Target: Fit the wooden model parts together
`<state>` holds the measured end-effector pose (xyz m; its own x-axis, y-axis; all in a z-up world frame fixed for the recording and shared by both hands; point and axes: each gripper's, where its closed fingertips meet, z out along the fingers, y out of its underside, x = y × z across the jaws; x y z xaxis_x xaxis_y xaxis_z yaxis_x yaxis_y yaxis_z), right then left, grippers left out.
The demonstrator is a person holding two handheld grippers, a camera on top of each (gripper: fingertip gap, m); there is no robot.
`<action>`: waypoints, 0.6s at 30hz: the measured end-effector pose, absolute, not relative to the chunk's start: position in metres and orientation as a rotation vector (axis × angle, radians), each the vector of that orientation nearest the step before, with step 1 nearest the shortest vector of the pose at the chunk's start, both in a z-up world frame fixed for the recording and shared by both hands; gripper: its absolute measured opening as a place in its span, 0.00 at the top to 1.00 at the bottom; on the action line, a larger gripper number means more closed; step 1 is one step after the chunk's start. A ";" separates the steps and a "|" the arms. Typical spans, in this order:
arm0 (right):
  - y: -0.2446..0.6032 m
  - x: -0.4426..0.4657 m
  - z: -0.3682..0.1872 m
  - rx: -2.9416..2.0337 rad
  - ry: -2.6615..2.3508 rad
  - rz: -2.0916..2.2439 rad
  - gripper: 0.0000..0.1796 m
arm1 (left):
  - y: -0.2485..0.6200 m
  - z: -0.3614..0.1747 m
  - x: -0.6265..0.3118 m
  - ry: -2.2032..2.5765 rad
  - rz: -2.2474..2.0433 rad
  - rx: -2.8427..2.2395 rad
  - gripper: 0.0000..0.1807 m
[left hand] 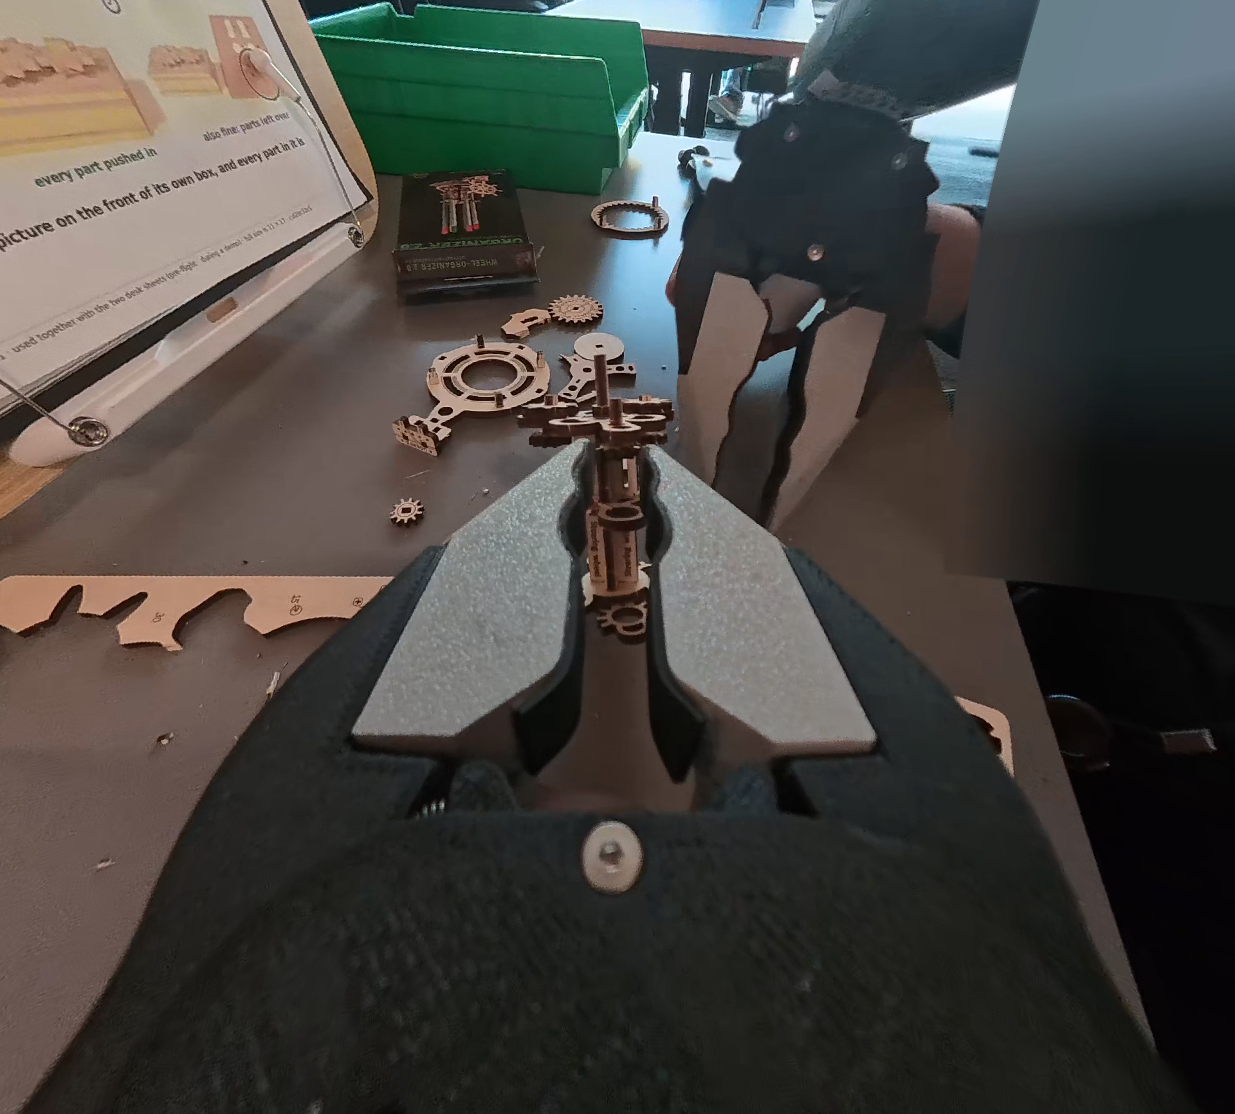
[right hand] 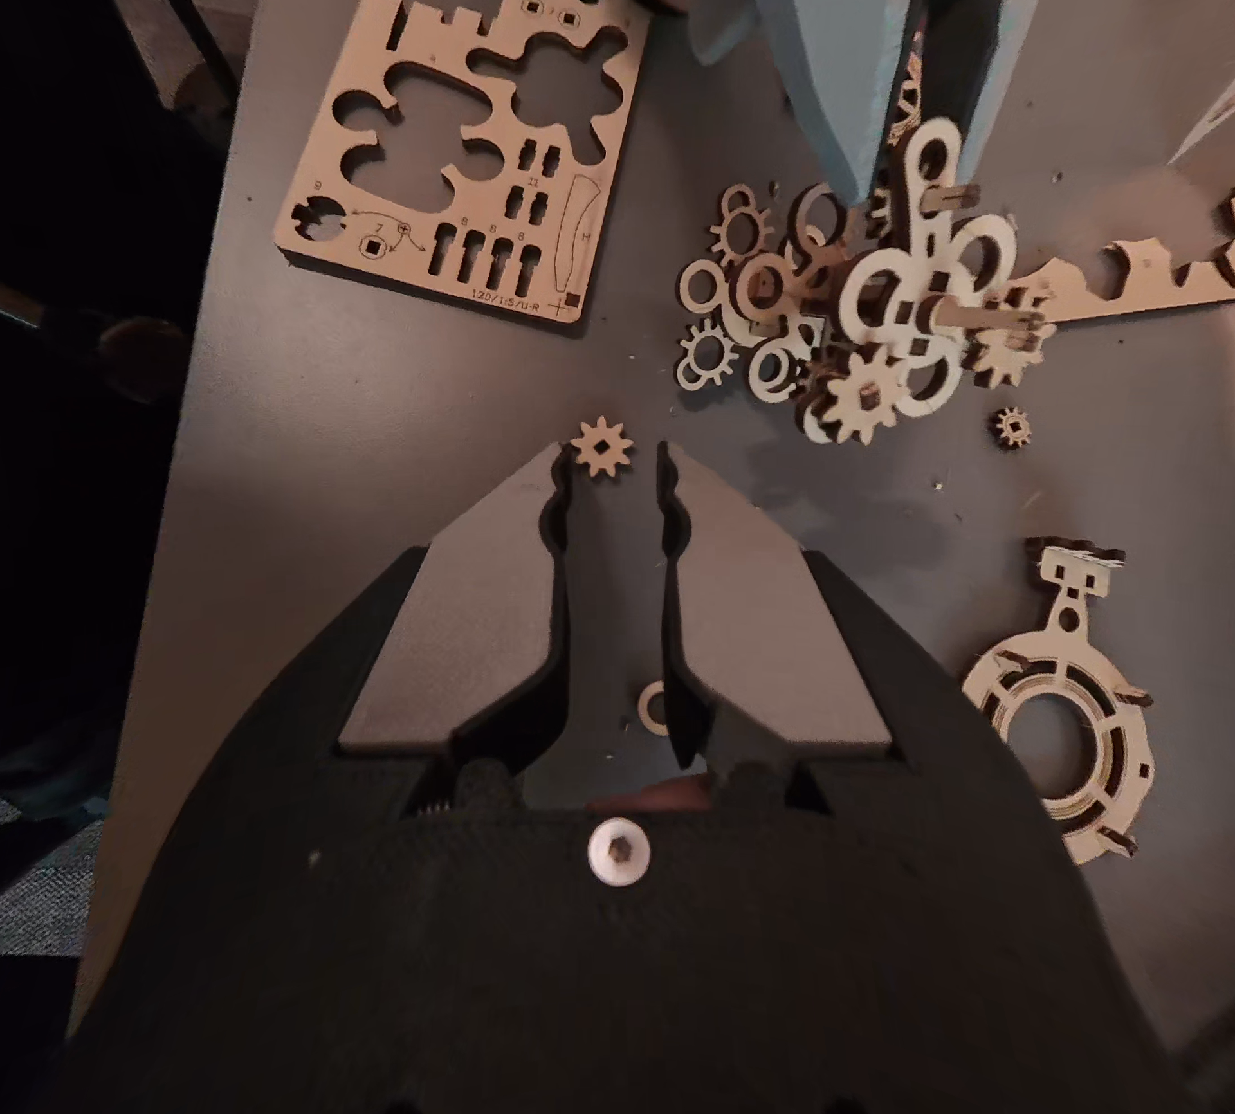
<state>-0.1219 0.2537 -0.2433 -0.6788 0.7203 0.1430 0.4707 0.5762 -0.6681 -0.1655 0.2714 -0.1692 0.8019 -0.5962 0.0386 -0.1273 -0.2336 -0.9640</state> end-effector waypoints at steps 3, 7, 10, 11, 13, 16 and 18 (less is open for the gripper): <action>0.253 -0.119 -0.245 -0.959 -2.431 0.874 0.88 | 0.271 -0.169 -0.165 0.565 -0.480 -1.779 0.95; 0.257 -0.121 -0.243 -0.947 -2.432 0.885 0.88 | 0.271 -0.170 -0.164 0.572 -0.484 -1.779 0.95; 0.252 -0.116 -0.246 -0.968 -2.485 0.927 0.89 | 0.270 -0.169 -0.164 0.573 -0.483 -1.776 0.95; 0.249 -0.114 -0.247 -0.953 -2.500 0.939 0.89 | 0.270 -0.169 -0.164 0.574 -0.483 -1.776 0.95; 0.247 -0.111 -0.246 -0.929 -2.505 0.934 0.89 | 0.270 -0.169 -0.163 0.577 -0.481 -1.776 0.95; 0.247 -0.109 -0.244 -0.923 -2.501 0.941 0.88 | 0.270 -0.170 -0.163 0.578 -0.480 -1.778 0.95; 0.250 -0.113 -0.240 -0.931 -2.467 0.948 0.88 | 0.270 -0.170 -0.163 0.576 -0.479 -1.777 0.95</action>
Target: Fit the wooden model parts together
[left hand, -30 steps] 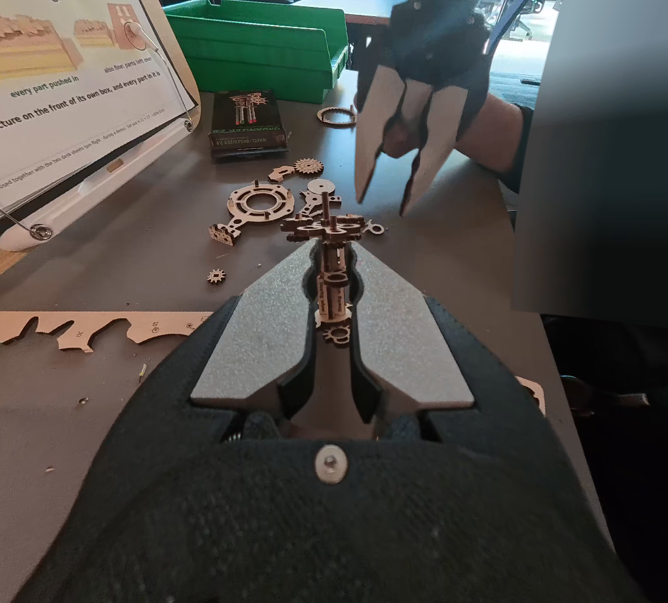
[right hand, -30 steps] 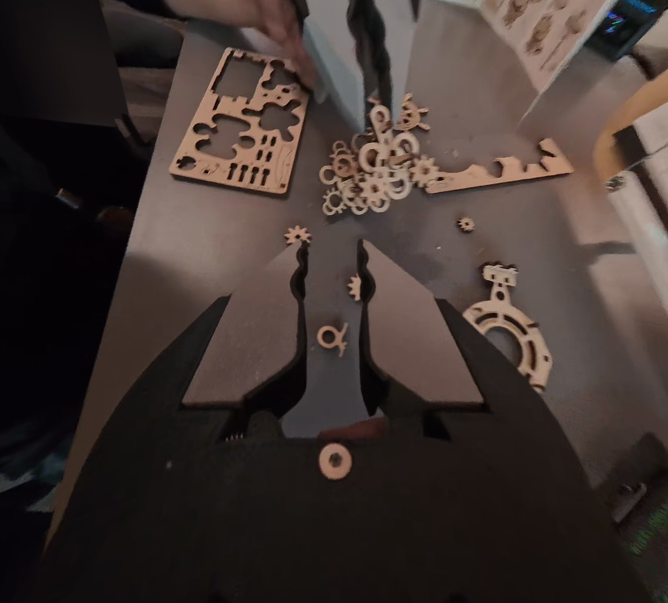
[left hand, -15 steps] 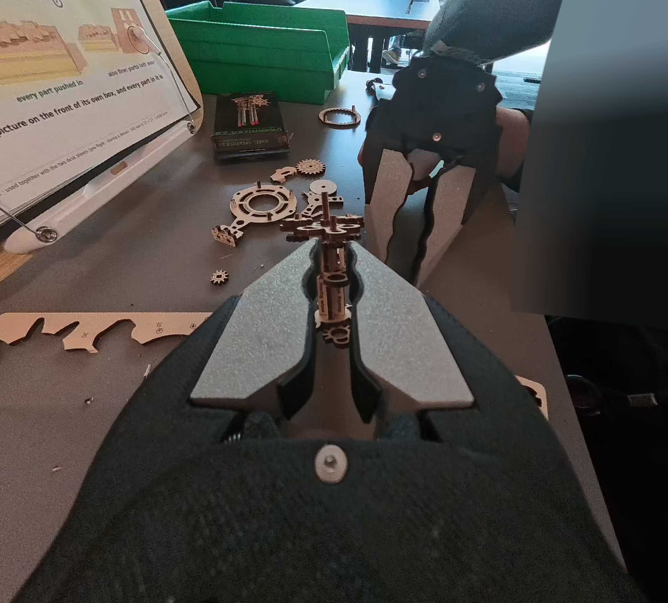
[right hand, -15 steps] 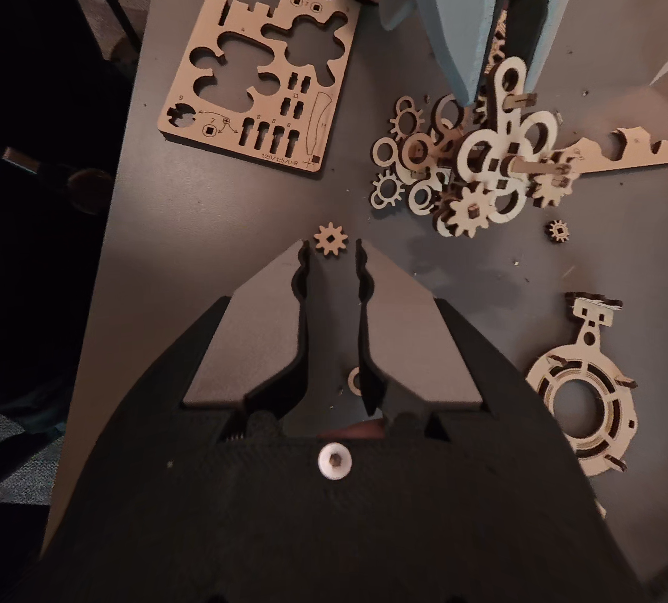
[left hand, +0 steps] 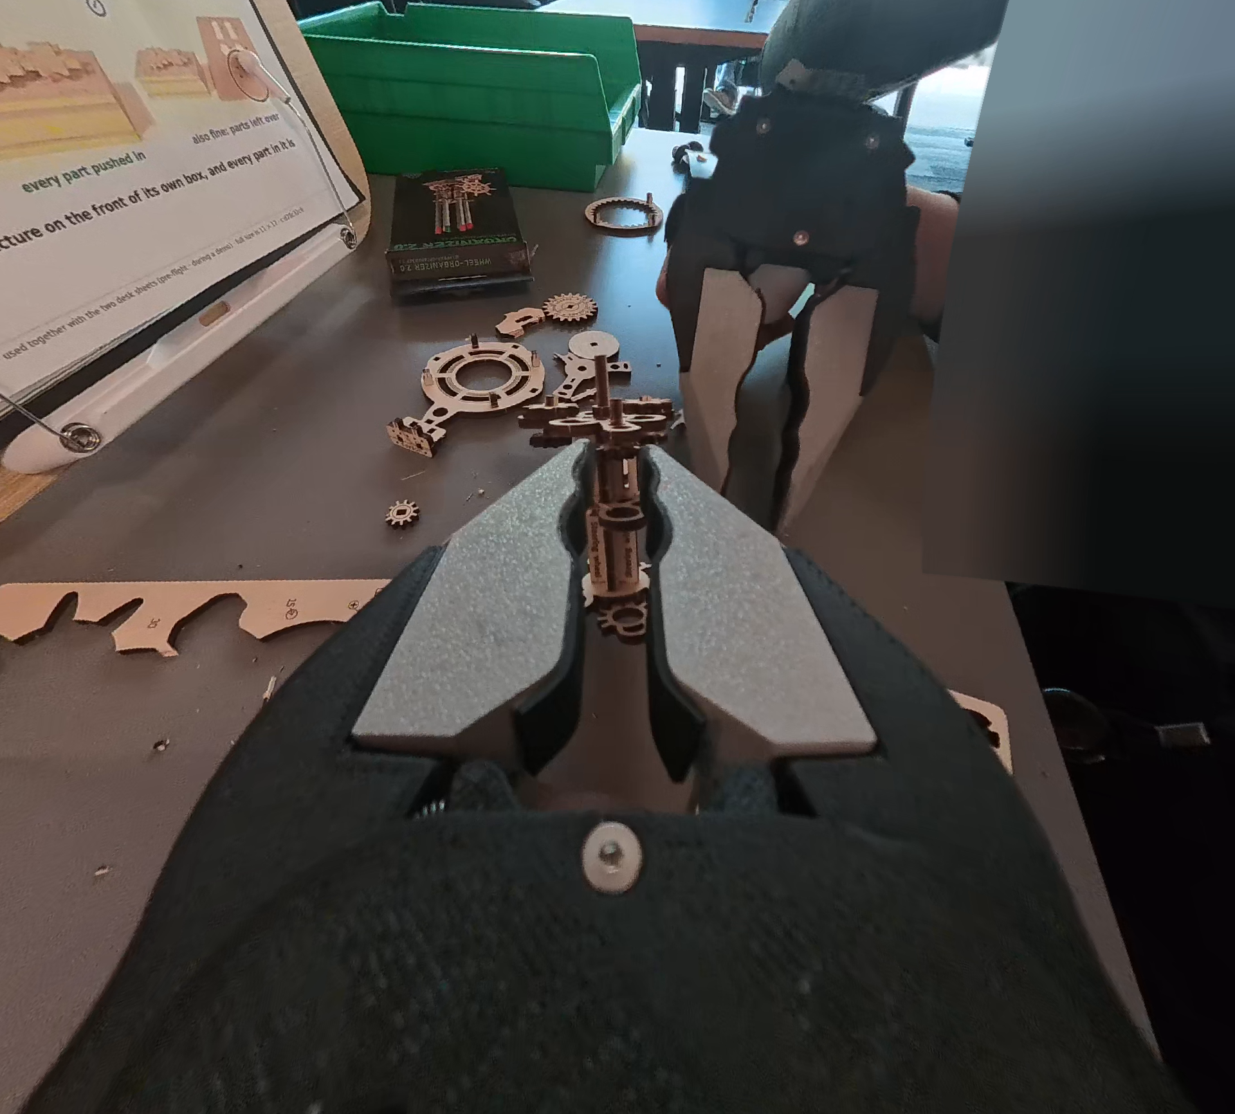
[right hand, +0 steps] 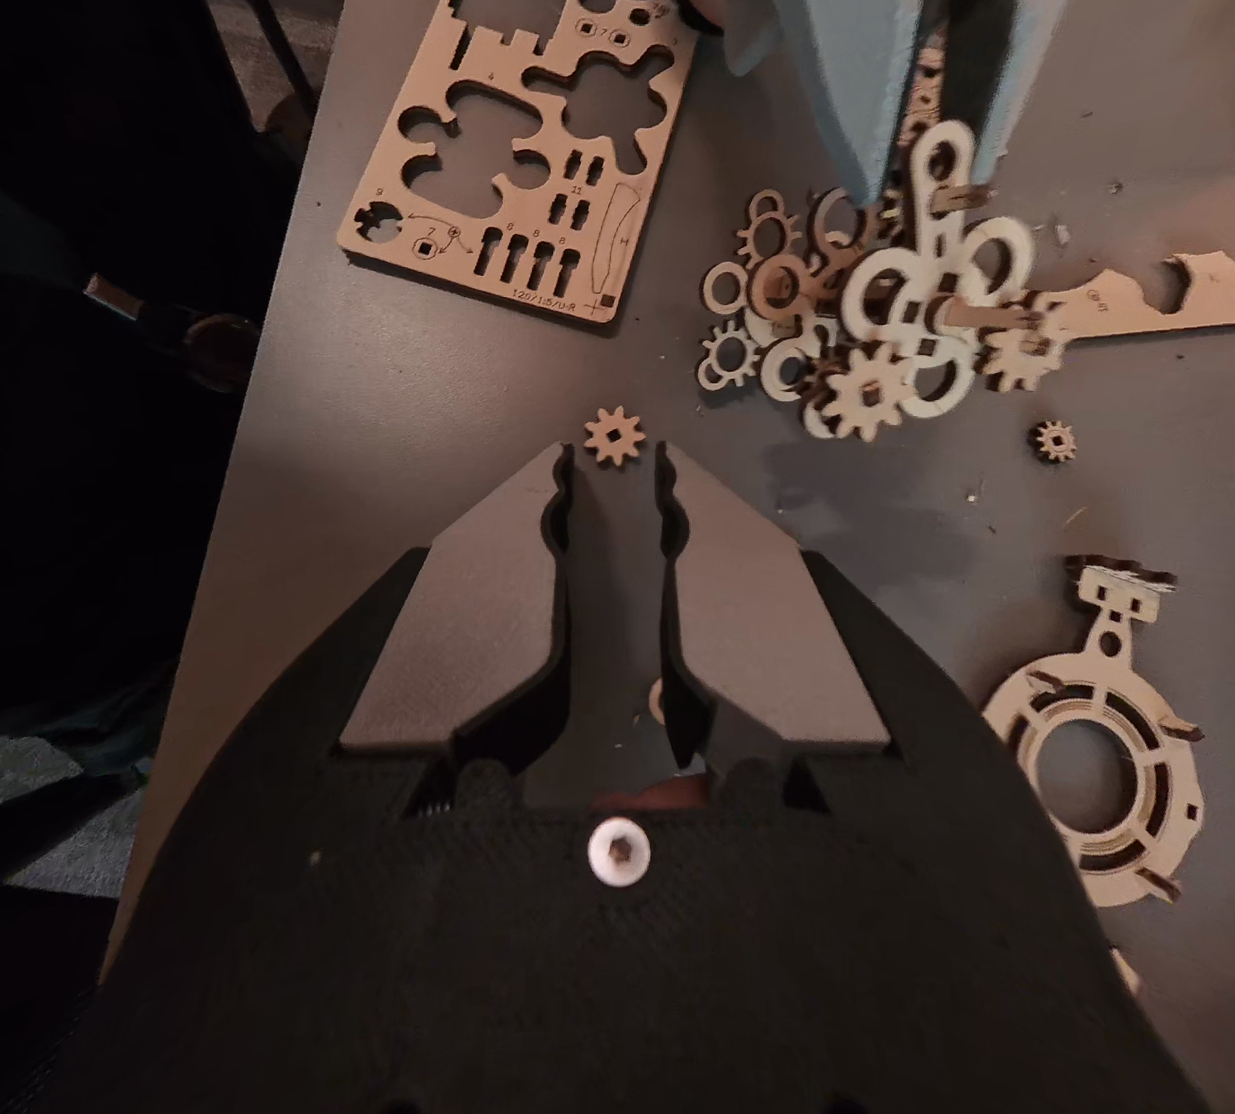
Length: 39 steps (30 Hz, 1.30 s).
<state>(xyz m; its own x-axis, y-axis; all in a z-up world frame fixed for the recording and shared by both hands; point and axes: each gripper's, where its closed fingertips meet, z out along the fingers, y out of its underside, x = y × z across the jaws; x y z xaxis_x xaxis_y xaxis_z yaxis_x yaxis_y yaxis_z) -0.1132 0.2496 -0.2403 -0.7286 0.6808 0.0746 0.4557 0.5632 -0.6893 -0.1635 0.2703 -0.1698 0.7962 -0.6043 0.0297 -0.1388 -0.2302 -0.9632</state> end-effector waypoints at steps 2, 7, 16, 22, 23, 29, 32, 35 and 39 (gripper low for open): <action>0.250 -0.117 -0.239 -0.945 -2.453 0.954 0.88 | 0.271 -0.170 -0.163 0.577 -0.478 -1.779 0.95; 0.248 -0.114 -0.246 -0.922 -2.494 0.925 0.90 | 0.270 -0.170 -0.163 0.578 -0.479 -1.777 0.95; 0.248 -0.112 -0.238 -0.955 -2.462 0.979 0.89 | 0.270 -0.170 -0.163 0.582 -0.477 -1.777 0.95; 0.245 -0.115 -0.245 -0.942 -2.474 0.921 0.88 | 0.270 -0.169 -0.163 0.587 -0.470 -1.771 0.95; 0.244 -0.115 -0.245 -0.944 -2.471 0.924 0.88 | 0.270 -0.169 -0.163 0.587 -0.471 -1.770 0.95; 0.244 -0.118 -0.239 -0.948 -2.437 0.951 0.88 | 0.270 -0.169 -0.162 0.597 -0.468 -1.763 0.95; 0.244 -0.118 -0.241 -0.941 -2.440 0.937 0.88 | 0.269 -0.169 -0.161 0.607 -0.468 -1.758 0.95; 0.244 -0.118 -0.242 -0.943 -2.441 0.933 0.88 | 0.268 -0.168 -0.160 0.614 -0.468 -1.754 0.95; 0.245 -0.118 -0.241 -0.940 -2.436 0.934 0.88 | 0.268 -0.168 -0.159 0.621 -0.467 -1.752 0.95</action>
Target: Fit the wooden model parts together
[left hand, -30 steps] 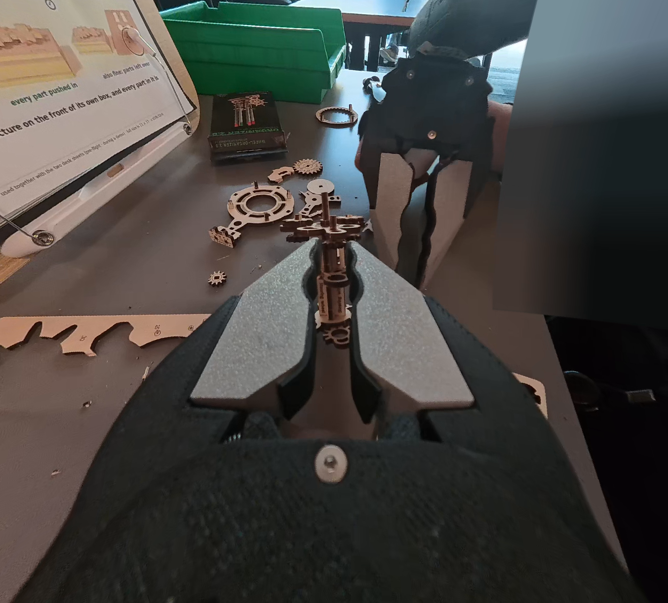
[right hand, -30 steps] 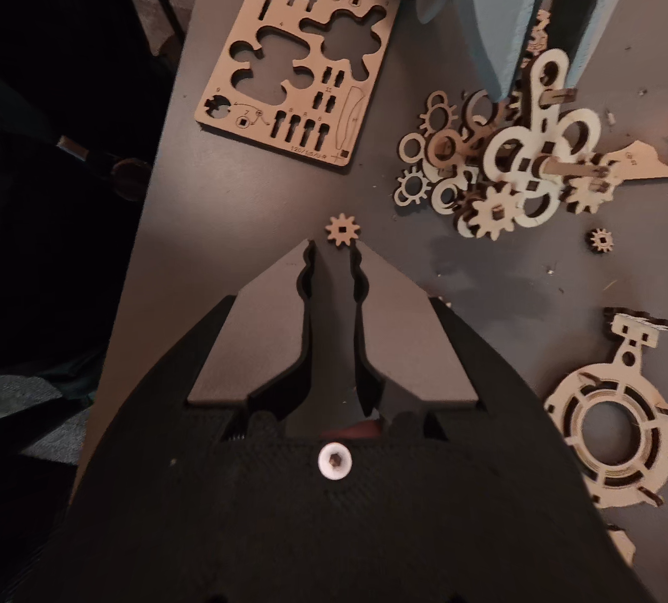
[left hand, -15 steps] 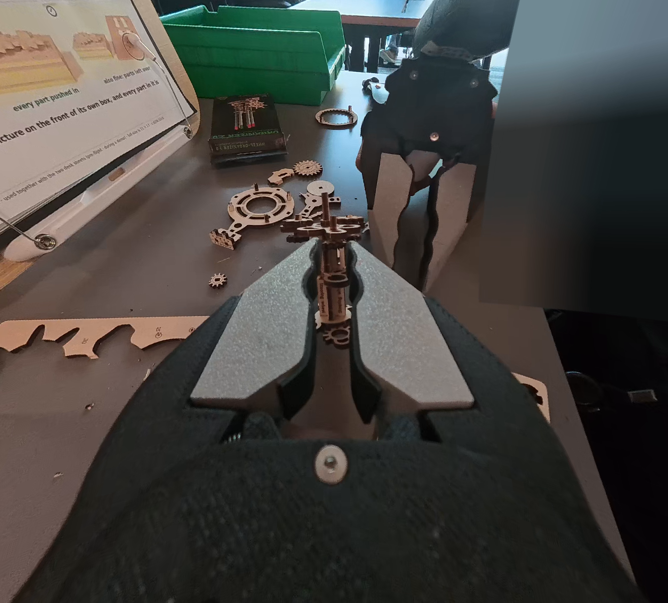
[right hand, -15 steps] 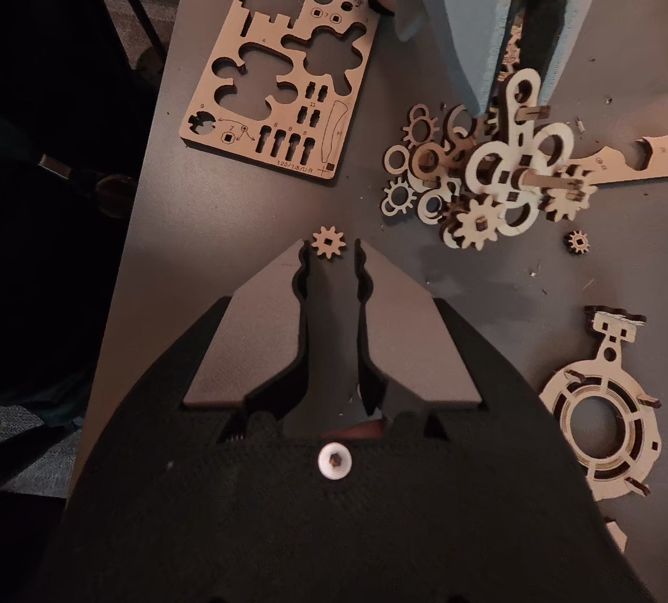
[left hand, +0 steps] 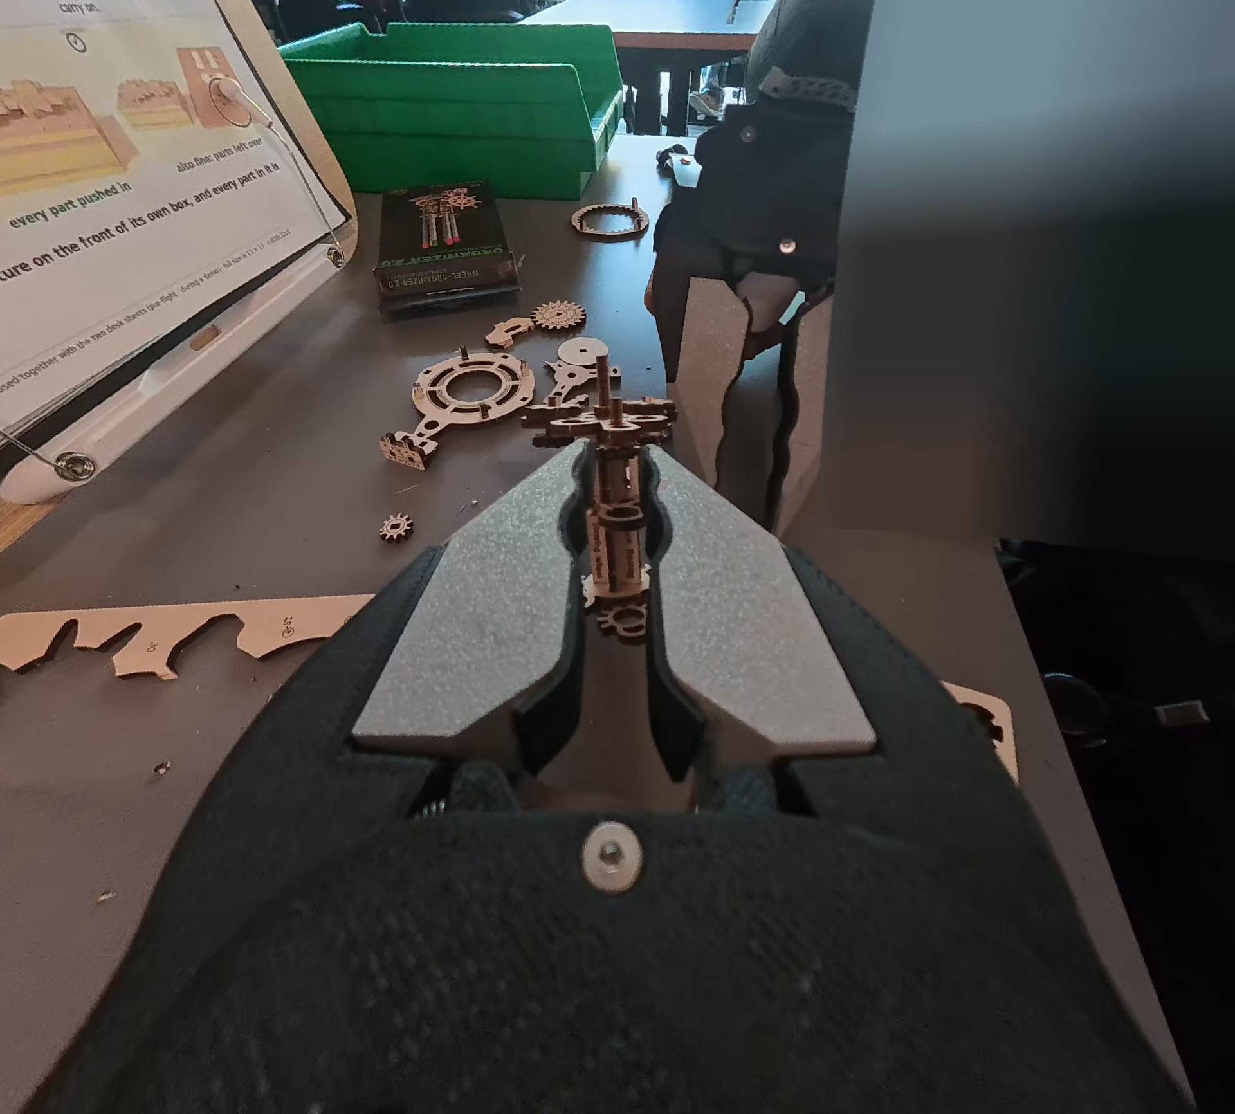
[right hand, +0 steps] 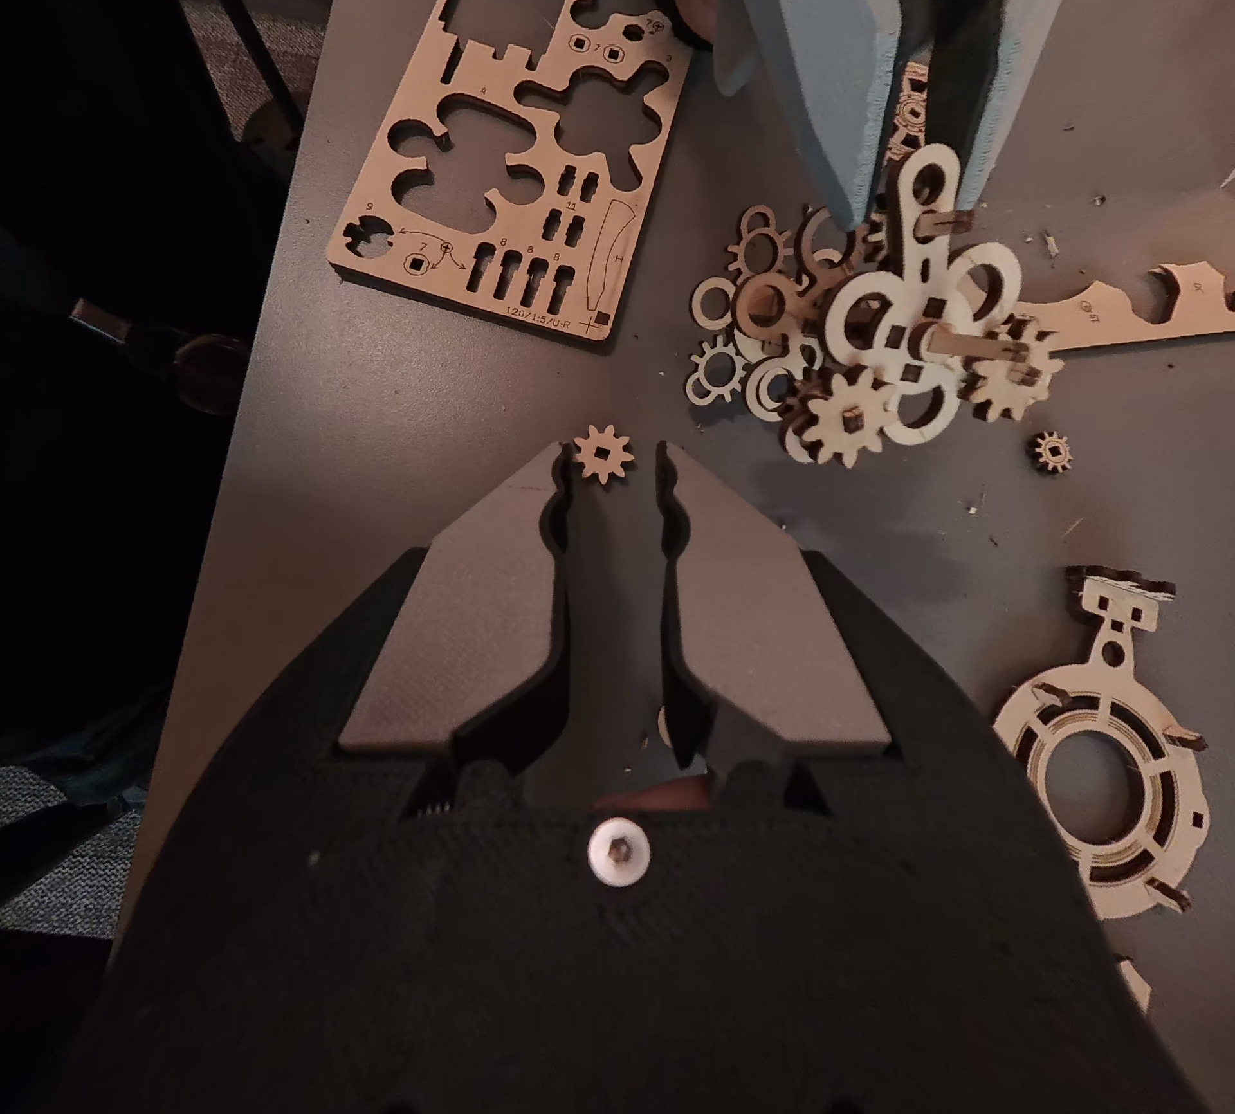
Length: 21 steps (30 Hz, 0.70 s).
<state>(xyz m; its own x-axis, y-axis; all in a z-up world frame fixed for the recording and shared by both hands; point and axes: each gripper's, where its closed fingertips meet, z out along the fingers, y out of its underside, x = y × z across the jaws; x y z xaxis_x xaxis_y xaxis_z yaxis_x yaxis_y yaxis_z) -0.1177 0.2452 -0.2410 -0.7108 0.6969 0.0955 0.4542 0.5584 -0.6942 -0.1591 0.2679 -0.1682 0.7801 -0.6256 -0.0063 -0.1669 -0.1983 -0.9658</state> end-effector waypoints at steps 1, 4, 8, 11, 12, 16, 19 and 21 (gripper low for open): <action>0.245 -0.118 -0.241 -0.939 -2.434 0.936 0.88 | 0.268 -0.168 -0.159 0.621 -0.467 -1.752 0.95; 0.245 -0.117 -0.240 -0.936 -2.434 0.939 0.88 | 0.268 -0.168 -0.159 0.622 -0.466 -1.752 0.95; 0.244 -0.117 -0.241 -0.935 -2.441 0.935 0.88 | 0.268 -0.168 -0.159 0.623 -0.463 -1.752 0.95; 0.244 -0.117 -0.243 -0.938 -2.445 0.927 0.88 | 0.268 -0.169 -0.159 0.625 -0.460 -1.753 0.95; 0.244 -0.117 -0.243 -0.937 -2.447 0.923 0.88 | 0.268 -0.169 -0.159 0.626 -0.459 -1.753 0.95; 0.243 -0.116 -0.245 -0.937 -2.456 0.919 0.89 | 0.267 -0.169 -0.158 0.630 -0.455 -1.752 0.95; 0.243 -0.116 -0.246 -0.944 -2.457 0.916 0.89 | 0.267 -0.169 -0.158 0.632 -0.454 -1.752 0.95; 0.243 -0.116 -0.246 -0.943 -2.458 0.915 0.90 | 0.267 -0.169 -0.158 0.634 -0.455 -1.752 0.95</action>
<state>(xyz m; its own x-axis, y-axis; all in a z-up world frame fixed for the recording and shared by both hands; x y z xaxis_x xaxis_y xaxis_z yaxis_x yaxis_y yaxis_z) -0.1162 0.2434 -0.2459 -0.7159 0.6922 0.0913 0.4641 0.5695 -0.6784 -0.1577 0.2674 -0.1689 0.7784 -0.6274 -0.0204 -0.1816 -0.1939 -0.9641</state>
